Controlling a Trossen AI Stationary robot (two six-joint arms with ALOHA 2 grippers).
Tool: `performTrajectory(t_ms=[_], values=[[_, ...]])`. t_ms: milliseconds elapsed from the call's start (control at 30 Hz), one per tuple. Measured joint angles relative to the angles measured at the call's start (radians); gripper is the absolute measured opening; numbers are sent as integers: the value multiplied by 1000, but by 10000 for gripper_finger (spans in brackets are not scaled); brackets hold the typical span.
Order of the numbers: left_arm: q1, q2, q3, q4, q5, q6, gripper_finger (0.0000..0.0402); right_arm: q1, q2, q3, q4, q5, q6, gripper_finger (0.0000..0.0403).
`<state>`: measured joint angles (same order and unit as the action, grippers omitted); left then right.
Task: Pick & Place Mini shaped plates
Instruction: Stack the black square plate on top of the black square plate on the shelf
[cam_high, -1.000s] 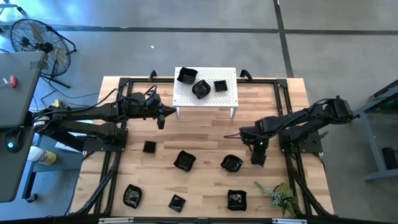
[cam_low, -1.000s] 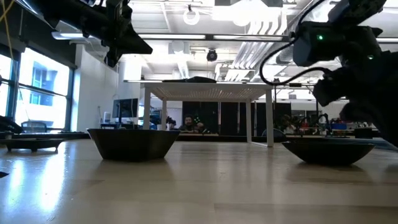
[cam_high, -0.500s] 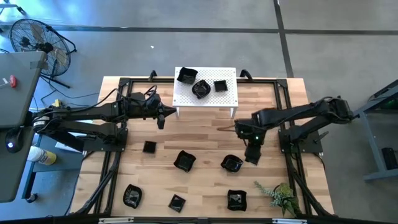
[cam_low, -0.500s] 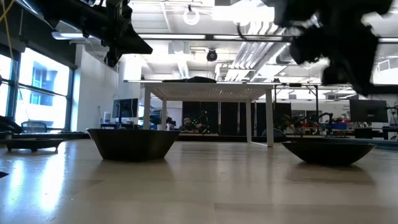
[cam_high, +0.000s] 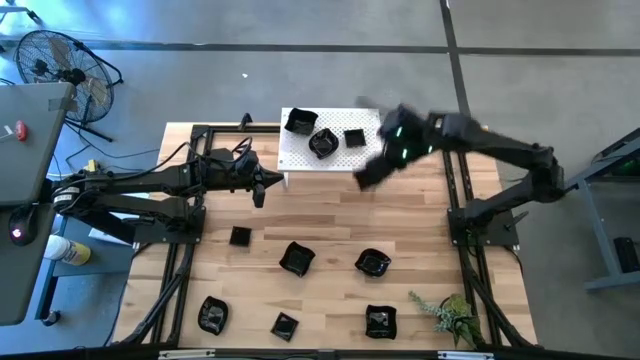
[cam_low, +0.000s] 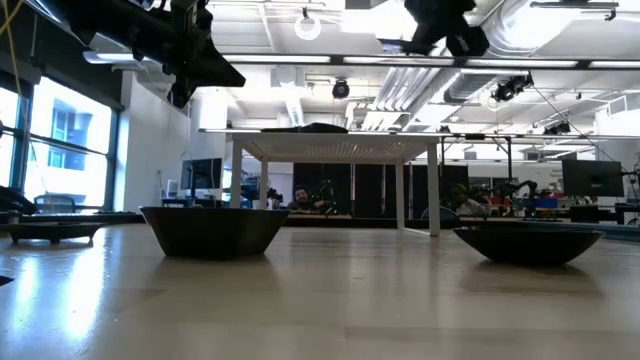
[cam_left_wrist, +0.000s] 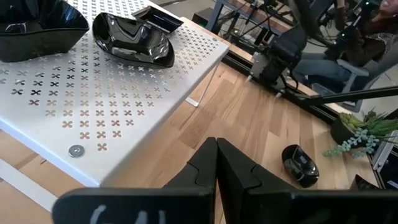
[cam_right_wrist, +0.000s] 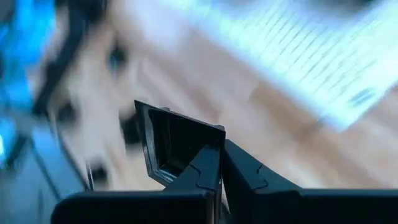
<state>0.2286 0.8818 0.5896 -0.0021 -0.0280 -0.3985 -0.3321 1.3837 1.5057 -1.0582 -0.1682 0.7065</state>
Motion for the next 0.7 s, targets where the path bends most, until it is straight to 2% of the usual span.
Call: performTrajectory(t_ms=[167, 333, 500, 700], values=[[0, 0, 0, 0, -4, 5, 0, -202, 76, 90, 4, -4, 35, 7], [0, 0, 0, 1, -7, 9, 0, -323, 209, 106, 19, -112, -11, 7], [0, 0, 0, 1, -8, 10, 0, -380, 302, 101, 61, -163, -34, 7], [0, 0, 0, 1, -8, 10, 0, -406, 333, 101, 90, -175, -42, 7]])
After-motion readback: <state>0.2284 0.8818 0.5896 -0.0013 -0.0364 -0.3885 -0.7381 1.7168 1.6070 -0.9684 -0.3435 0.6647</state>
